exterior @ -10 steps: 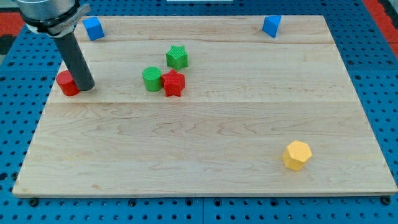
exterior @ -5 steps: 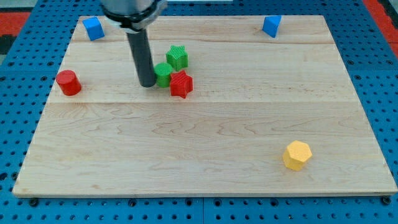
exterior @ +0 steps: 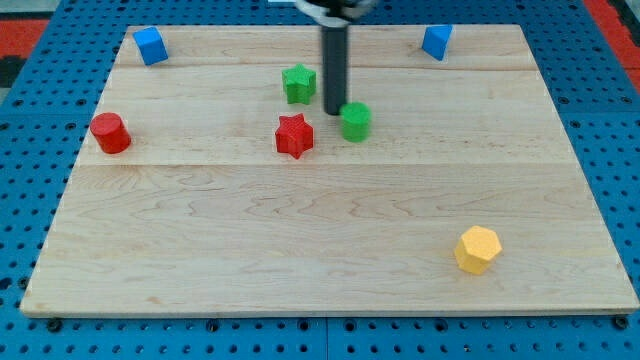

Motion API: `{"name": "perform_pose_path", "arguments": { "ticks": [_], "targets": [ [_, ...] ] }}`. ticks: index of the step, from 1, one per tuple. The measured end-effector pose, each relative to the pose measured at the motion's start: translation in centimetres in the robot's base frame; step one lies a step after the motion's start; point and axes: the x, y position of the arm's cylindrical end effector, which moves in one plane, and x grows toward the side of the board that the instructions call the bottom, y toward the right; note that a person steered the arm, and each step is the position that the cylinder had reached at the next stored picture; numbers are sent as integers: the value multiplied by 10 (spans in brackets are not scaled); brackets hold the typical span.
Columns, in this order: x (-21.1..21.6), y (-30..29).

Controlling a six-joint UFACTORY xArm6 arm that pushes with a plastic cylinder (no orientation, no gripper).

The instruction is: Slide the green circle towards the center right

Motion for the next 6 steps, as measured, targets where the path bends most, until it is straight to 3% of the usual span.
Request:
{"name": "perform_pose_path", "arguments": {
  "ticks": [1,2,3,5,6],
  "targets": [
    [50,44],
    [56,-11],
    [98,-18],
    [77,84],
    [65,95]
  ]
}}
